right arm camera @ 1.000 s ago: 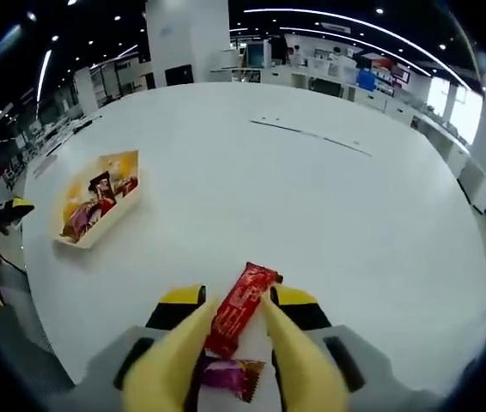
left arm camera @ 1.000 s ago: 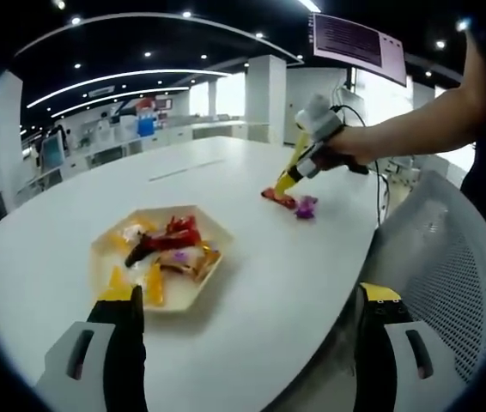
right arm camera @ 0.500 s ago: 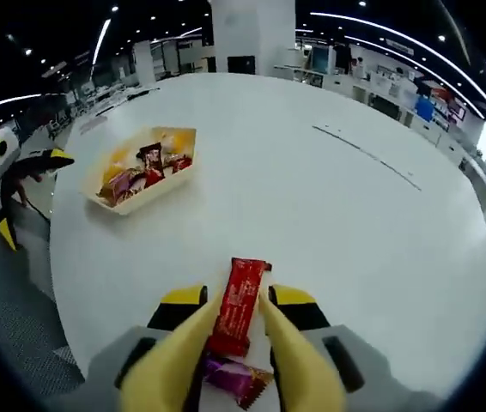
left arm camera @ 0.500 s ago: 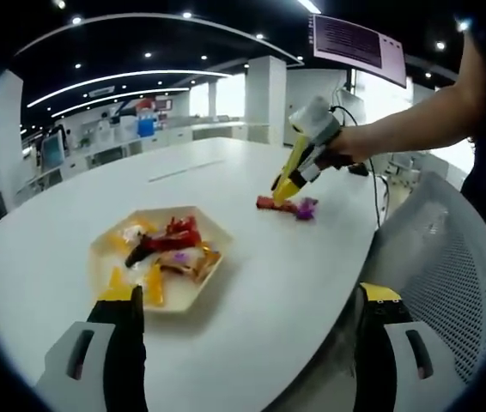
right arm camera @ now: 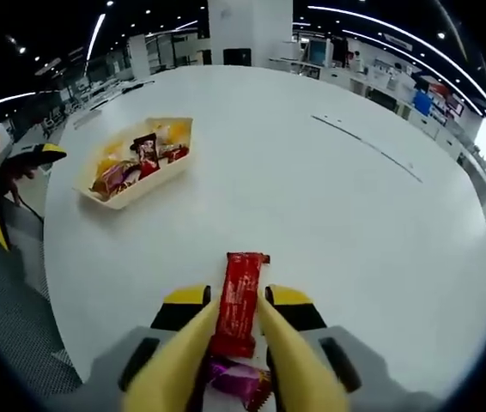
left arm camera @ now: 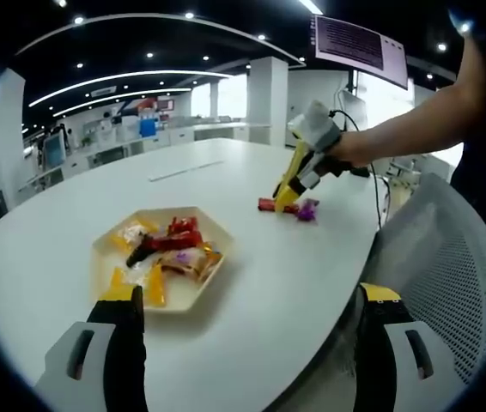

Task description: Place the target food into the container with the food tongs after gripping and lifting it, then release it inside without dropping or visibly crushing the food.

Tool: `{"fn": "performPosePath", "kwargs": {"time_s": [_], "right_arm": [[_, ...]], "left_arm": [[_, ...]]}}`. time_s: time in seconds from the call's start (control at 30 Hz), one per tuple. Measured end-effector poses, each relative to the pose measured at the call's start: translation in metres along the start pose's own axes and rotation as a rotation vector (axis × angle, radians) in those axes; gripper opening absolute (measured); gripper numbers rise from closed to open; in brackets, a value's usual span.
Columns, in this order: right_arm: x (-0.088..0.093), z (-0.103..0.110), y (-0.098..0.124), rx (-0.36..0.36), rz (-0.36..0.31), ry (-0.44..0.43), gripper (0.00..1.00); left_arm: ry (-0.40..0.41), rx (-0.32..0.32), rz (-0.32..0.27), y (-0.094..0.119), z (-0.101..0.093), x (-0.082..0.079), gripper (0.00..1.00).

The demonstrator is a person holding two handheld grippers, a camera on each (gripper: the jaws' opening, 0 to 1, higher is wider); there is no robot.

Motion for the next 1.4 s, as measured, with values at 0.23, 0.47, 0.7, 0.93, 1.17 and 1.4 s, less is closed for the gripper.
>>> {"fn": "performPosePath", "kwargs": {"time_s": [0.23, 0.47, 0.7, 0.93, 1.17, 1.4], "right_arm": [[-0.004, -0.002, -0.001, -0.002, -0.001, -0.002, 0.23], [-0.02, -0.006, 0.009, -0.021, -0.031, -0.019, 0.23], [-0.032, -0.011, 0.016, -0.053, -0.031, 0.006, 0.23], [-0.043, -0.019, 0.021, -0.053, -0.04, 0.033, 0.23], [-0.055, -0.03, 0.028, -0.038, -0.055, 0.022, 0.23], [-0.079, -0.033, 0.04, -0.003, -0.118, 0.042, 0.23]], "left_arm": [[0.008, 0.006, -0.006, 0.0, -0.001, -0.001, 0.99], [0.029, 0.027, -0.014, 0.0, -0.004, -0.002, 0.99], [0.02, 0.021, -0.017, 0.0, -0.003, -0.003, 0.99], [0.013, 0.021, -0.008, 0.0, -0.003, -0.001, 0.99], [0.017, 0.02, -0.013, 0.0, -0.003, -0.002, 0.99], [0.005, 0.018, -0.014, 0.0, -0.003, -0.003, 0.99]]}}
Point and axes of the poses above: the point that each gripper's makers call its tool centre point, and the gripper's own axes: y roughly backward along the fingers, z roughly to its left, x roughly out of its underside, the point moved 4 cm from there along y, roughly backward along the fingers, and after that the axes turned 5 degrees about y, right-handed, at the moved point
